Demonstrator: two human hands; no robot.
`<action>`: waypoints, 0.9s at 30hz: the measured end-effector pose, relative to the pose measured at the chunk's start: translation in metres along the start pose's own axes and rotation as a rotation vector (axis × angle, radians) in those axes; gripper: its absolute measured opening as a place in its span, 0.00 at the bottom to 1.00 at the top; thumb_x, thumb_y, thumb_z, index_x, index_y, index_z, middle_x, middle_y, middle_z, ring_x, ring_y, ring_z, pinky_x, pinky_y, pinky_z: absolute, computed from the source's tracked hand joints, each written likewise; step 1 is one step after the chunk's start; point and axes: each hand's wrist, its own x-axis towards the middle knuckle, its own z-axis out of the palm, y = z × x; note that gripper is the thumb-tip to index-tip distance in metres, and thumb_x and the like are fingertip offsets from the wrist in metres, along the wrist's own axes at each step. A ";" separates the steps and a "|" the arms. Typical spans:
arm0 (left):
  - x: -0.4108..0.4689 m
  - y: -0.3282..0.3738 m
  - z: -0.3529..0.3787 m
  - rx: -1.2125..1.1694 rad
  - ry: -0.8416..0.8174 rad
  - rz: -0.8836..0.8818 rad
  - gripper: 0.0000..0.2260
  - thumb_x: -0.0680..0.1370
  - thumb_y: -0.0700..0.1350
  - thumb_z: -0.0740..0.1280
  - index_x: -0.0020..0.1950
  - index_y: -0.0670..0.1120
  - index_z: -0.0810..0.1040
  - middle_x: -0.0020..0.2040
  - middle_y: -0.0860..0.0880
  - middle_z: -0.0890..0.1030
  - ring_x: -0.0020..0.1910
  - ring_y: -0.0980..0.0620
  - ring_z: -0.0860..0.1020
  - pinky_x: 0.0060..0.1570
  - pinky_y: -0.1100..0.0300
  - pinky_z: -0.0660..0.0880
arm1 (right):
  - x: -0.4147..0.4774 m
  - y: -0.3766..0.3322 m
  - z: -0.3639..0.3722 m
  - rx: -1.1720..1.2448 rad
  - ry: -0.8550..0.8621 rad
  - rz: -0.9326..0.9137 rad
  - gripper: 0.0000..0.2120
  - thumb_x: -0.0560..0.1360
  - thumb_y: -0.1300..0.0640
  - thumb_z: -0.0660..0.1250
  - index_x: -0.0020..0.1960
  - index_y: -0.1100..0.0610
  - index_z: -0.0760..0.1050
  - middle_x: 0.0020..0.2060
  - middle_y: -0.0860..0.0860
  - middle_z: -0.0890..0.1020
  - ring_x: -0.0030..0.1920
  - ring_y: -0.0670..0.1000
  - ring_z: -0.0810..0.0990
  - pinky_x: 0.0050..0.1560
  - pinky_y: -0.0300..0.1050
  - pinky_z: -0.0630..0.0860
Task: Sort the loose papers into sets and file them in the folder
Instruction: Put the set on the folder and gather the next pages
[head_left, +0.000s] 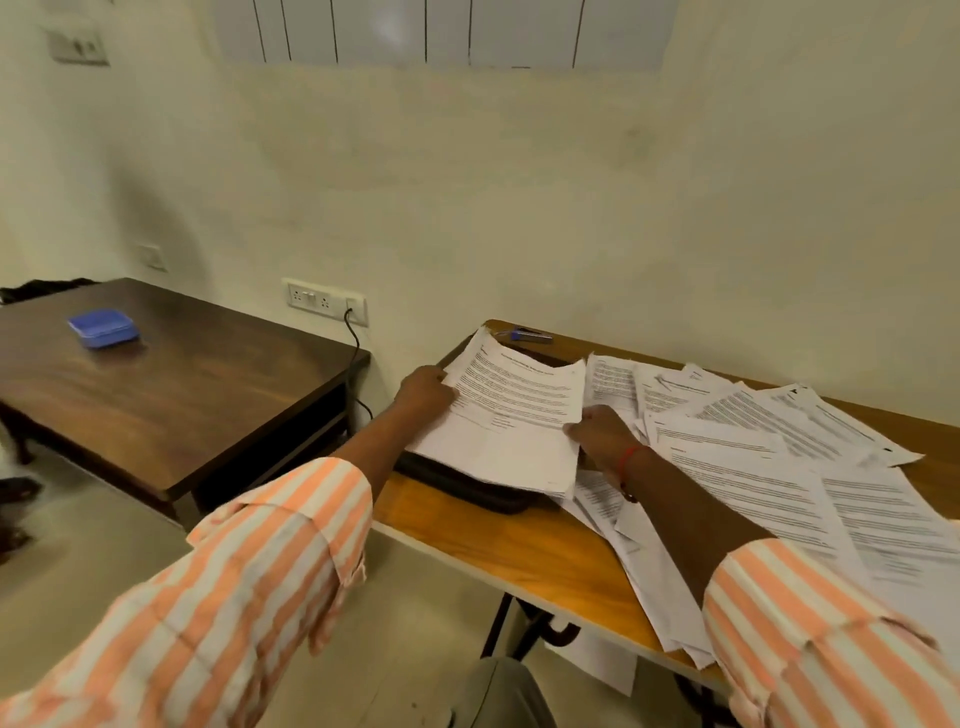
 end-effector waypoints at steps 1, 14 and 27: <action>0.004 0.000 -0.003 0.044 0.001 0.027 0.14 0.81 0.43 0.67 0.66 0.42 0.77 0.60 0.42 0.81 0.56 0.44 0.80 0.52 0.55 0.77 | 0.001 0.000 0.003 -0.027 0.010 -0.016 0.08 0.78 0.64 0.65 0.50 0.52 0.79 0.57 0.57 0.83 0.56 0.59 0.82 0.60 0.61 0.79; 0.060 -0.019 -0.004 0.354 0.044 0.132 0.15 0.79 0.46 0.70 0.63 0.41 0.81 0.58 0.43 0.82 0.53 0.44 0.80 0.50 0.55 0.76 | 0.020 -0.001 0.039 -0.245 0.267 -0.080 0.11 0.77 0.59 0.68 0.58 0.63 0.78 0.56 0.58 0.83 0.57 0.57 0.81 0.49 0.40 0.73; 0.073 -0.027 0.000 0.358 0.063 0.016 0.10 0.82 0.48 0.63 0.48 0.41 0.76 0.47 0.43 0.80 0.40 0.47 0.77 0.37 0.57 0.71 | 0.028 0.004 0.049 -0.358 0.336 -0.074 0.10 0.76 0.61 0.69 0.55 0.66 0.78 0.54 0.60 0.83 0.55 0.60 0.82 0.46 0.42 0.76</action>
